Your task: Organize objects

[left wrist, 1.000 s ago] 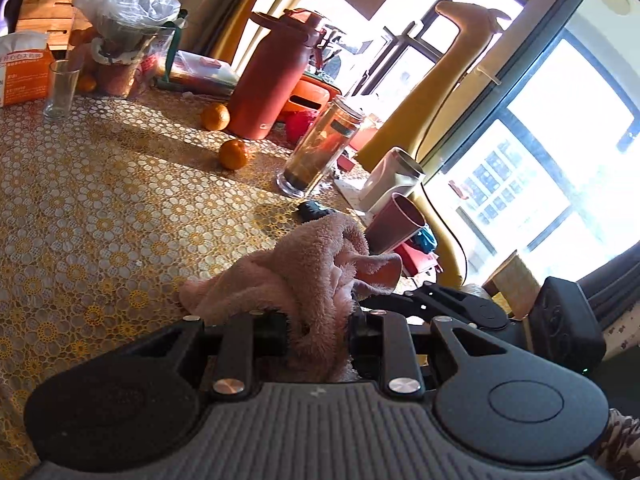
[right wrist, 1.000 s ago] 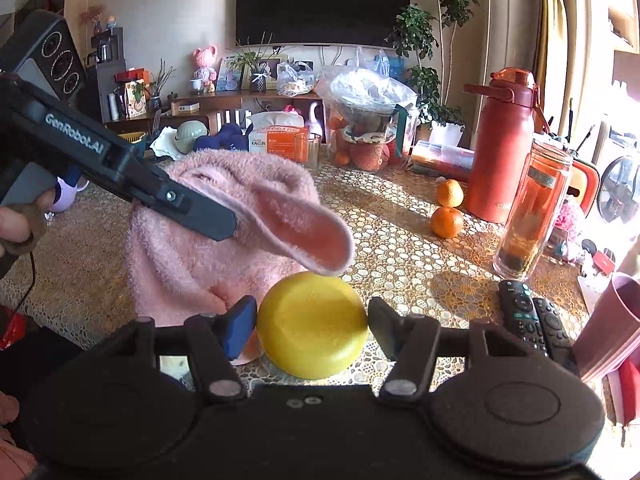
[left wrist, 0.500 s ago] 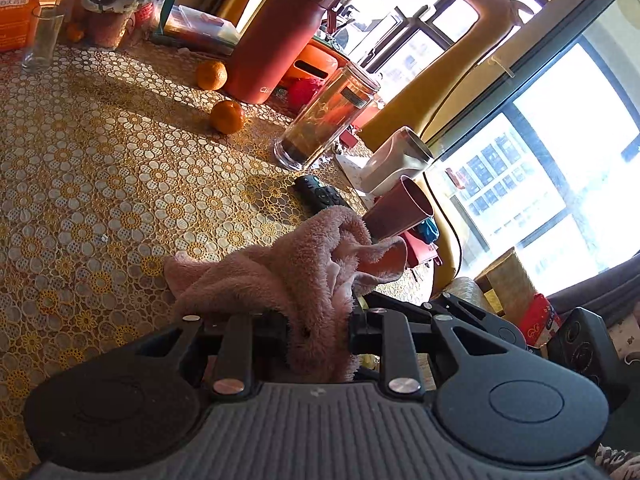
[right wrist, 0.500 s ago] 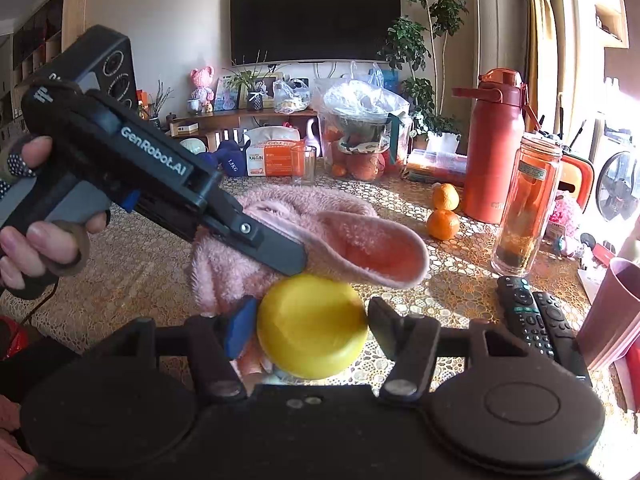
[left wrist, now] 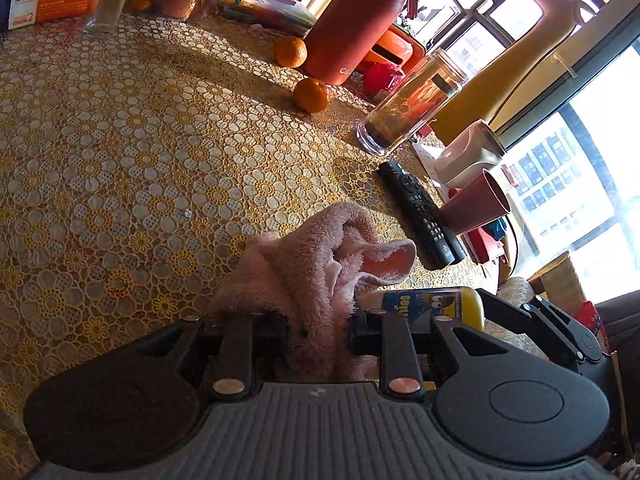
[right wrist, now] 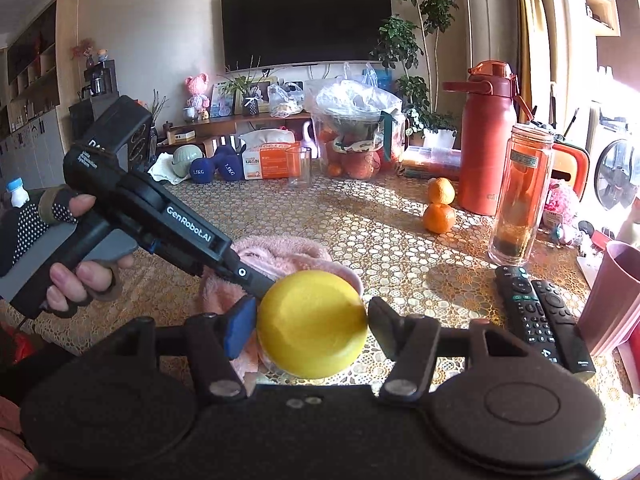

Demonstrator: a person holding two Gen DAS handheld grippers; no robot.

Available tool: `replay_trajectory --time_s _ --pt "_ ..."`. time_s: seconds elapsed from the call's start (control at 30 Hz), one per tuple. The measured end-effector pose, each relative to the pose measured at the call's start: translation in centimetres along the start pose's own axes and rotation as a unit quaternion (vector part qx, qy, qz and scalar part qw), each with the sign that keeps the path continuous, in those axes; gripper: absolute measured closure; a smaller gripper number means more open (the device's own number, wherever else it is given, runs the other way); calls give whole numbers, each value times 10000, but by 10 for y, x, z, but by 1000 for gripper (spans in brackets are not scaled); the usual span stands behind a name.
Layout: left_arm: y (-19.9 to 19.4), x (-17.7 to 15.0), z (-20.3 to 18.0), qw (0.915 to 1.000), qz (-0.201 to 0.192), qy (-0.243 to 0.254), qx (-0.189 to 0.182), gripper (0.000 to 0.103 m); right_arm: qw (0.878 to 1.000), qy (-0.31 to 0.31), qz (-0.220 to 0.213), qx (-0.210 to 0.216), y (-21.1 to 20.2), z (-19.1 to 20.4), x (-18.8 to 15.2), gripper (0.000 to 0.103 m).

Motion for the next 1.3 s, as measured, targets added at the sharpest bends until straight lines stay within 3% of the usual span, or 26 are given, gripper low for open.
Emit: replay_trajectory --time_s 0.17,0.33,0.5,0.67,1.07,1.3 --pt "-35 5 -28 9981 -179 371 -448 78 9999 -143 -17 -60 0 7 1 43" --pt "-49 -5 -56 9928 -47 803 -893 78 9994 -322 -34 -117 -1 15 0 42" --pt "-32 -14 -61 9908 289 753 -1084 78 9992 -358 -38 -144 -1 17 -1 42" --pt "-14 -13 -42 9921 498 246 -1127 78 9991 -389 -49 -160 -2 18 -2 43" --pt "5 -9 -11 9966 576 -125 -581 78 9995 -279 -80 -158 -3 14 -4 43" --pt "18 -12 6 9979 619 -117 -127 78 9996 257 -74 -72 -3 -1 -8 43"
Point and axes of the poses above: each gripper's, at about its wrist camera, not at the fingertips, and y roughly the way its jaws point, z to its left, x to its top, the point moved 3 cm from there along y, roughly the way its jaws point, and after that the axes turned 4 degrees about -y, right-handed, at the moved point
